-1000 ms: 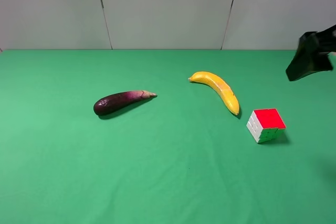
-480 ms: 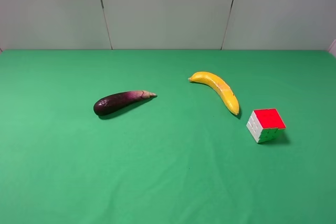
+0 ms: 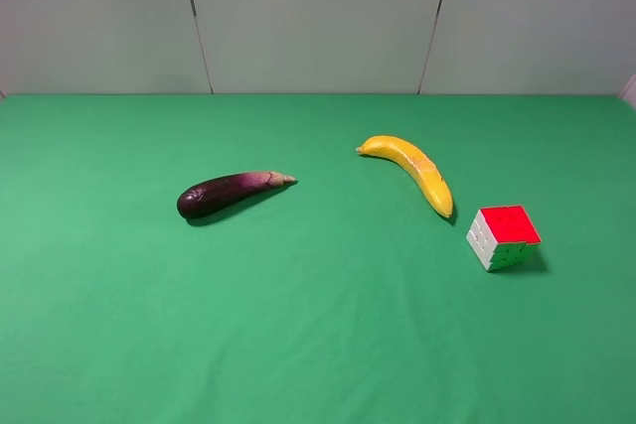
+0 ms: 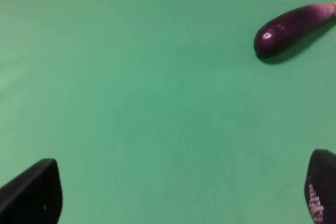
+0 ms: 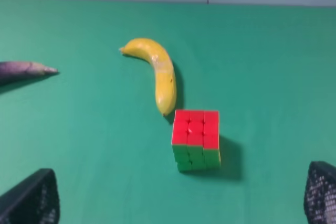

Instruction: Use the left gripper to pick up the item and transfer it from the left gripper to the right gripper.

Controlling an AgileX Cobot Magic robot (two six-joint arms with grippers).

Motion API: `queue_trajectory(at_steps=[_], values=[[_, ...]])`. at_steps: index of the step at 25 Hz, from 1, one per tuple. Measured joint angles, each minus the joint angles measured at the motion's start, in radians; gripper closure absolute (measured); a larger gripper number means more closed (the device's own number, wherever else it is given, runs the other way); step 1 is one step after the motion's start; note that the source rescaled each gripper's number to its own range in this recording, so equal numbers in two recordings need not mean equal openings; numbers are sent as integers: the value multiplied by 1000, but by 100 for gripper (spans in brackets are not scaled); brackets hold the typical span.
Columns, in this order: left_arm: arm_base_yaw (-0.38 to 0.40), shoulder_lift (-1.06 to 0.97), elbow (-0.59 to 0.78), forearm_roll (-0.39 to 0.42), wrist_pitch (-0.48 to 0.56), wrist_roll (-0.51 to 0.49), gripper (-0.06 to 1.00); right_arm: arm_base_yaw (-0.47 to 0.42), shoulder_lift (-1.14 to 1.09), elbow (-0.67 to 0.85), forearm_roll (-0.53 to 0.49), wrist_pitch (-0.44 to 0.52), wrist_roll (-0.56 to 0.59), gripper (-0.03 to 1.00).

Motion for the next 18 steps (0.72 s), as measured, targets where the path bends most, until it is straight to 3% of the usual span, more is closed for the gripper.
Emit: queue_trajectory(at_steps=[18], values=[[0, 0, 0, 0, 0, 0, 15, 0, -2, 65, 15, -25, -16, -3]])
